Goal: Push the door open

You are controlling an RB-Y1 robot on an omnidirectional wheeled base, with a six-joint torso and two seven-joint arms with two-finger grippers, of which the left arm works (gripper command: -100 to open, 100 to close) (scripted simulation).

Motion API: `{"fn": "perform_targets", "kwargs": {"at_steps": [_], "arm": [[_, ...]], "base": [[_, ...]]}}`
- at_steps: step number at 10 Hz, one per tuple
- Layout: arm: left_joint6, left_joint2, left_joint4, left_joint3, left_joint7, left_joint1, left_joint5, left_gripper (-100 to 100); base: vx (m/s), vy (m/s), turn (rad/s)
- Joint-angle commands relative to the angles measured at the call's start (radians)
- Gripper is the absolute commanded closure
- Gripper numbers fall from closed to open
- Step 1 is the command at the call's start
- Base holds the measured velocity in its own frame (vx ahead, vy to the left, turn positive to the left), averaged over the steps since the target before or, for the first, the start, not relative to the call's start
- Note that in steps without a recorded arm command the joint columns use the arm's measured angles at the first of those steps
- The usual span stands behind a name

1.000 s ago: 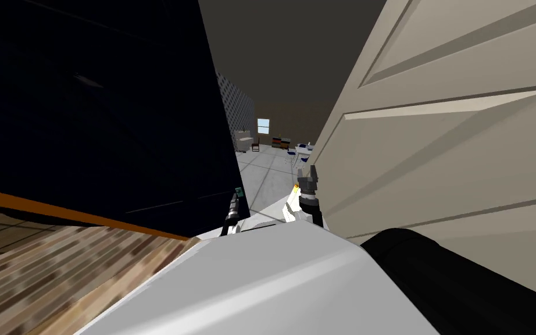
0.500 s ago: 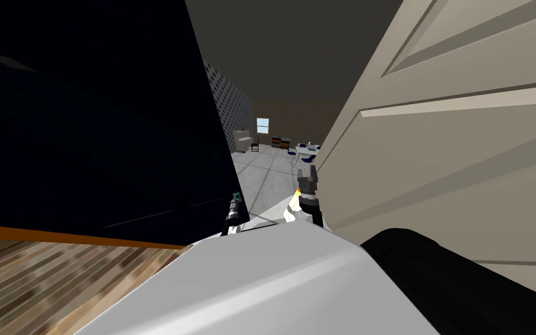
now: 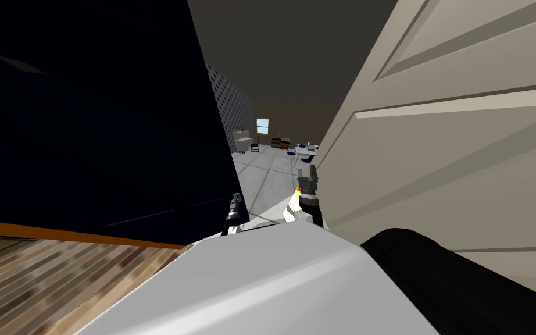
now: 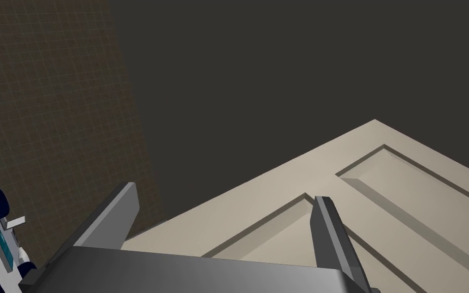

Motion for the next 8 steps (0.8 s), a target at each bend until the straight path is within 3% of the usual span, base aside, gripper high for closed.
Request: {"fn": "perform_targets", "kwargs": {"at_steps": [1, 5, 8], "arm": [[-0.002, 0.008, 0.000, 0.018, -0.015, -0.002, 0.010, 100], [-0.005, 0.004, 0.001, 0.055, -0.047, -0.007, 0.032, 100], [-0.009, -0.022, 0.002, 0.092, -0.078, -0.011, 0.054, 100]], "base": [[0.103, -0.029, 0.058], [0.187, -0.031, 0.084], [0.227, -0.033, 0.094]]}}
